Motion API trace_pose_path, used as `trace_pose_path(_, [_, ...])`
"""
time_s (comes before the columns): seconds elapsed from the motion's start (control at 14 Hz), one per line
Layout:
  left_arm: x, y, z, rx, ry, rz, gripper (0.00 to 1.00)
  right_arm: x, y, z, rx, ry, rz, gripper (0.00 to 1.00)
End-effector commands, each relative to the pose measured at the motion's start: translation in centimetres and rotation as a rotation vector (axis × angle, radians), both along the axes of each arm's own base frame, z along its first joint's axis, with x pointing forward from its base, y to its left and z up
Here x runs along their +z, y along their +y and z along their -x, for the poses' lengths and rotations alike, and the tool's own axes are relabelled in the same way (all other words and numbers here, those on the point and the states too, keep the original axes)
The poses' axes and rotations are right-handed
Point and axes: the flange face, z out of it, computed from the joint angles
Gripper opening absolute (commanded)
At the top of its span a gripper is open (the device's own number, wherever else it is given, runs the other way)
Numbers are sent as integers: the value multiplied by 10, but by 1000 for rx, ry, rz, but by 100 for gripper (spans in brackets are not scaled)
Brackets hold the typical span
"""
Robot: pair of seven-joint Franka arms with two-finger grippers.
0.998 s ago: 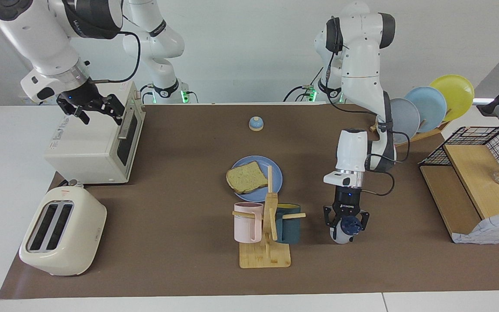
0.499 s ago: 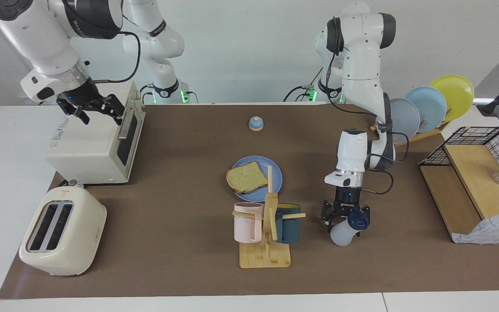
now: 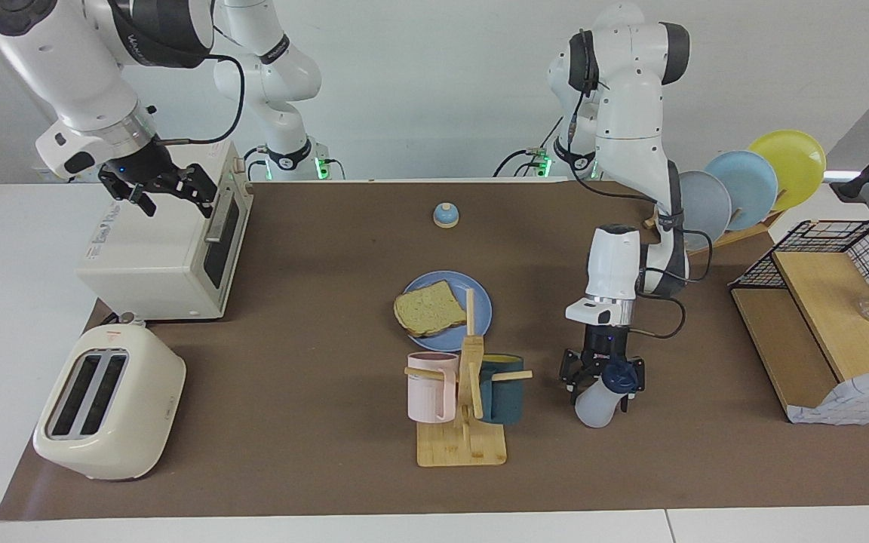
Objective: Put bread on plate and add seasoning
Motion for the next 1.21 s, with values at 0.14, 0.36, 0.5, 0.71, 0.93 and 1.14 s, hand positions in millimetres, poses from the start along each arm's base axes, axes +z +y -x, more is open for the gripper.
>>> trace_pose_path(0.14, [20, 13, 35, 8, 31, 19, 100, 0, -1, 3, 21, 0, -2, 100])
trace_pose_path(0.36, [50, 22, 77, 8, 46, 45, 100, 0, -1, 3, 21, 0, -2, 100])
trace_pose_path(0.5, [69, 4, 106, -14, 65, 77, 100, 0, -1, 3, 21, 0, -2, 100])
trace_pose_path(0.71, [110, -48, 129, -7, 201, 68, 100, 0, -1, 3, 21, 0, -2, 100])
trace_pose_path(0.93, [181, -90, 138, 45, 305, 43, 100, 0, -1, 3, 21, 0, -2, 100])
trace_pose_path(1.14, [261, -89, 126, 134, 421, -59, 100, 0, -2, 3, 19, 0, -2, 100])
